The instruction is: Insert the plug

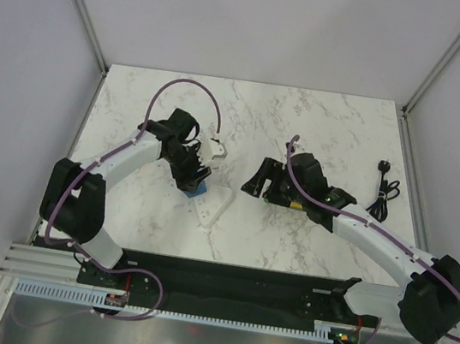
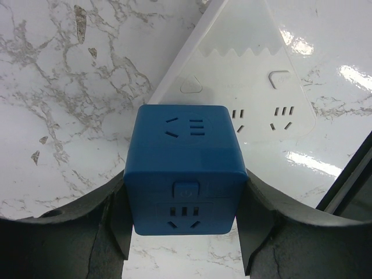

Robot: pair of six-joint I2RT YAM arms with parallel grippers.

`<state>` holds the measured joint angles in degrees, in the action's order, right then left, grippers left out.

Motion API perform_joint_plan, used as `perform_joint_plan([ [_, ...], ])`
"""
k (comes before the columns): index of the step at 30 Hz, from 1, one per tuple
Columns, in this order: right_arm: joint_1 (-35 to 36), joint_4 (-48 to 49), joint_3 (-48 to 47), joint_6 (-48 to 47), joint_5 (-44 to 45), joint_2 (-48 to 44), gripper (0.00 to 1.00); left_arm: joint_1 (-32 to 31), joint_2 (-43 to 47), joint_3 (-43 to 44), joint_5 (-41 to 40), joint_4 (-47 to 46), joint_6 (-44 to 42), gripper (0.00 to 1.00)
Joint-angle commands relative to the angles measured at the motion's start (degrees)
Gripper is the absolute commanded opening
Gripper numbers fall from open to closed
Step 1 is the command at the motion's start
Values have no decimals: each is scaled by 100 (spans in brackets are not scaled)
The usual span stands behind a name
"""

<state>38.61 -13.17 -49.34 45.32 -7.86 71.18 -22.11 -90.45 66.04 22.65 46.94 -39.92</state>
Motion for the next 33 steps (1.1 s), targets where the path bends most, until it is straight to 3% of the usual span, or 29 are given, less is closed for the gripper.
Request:
perform_joint_plan([
  [1,-12,350,117,73,-31,89,85,-153,-148,5,73,-290,248,2],
  [15,6,869,549,240,-84,371,75,-610,-271,-118,-631,-484,520,2],
  [33,-3,614,672,197,12,-324,73,-610,-886,199,-402,-528,696,2],
])
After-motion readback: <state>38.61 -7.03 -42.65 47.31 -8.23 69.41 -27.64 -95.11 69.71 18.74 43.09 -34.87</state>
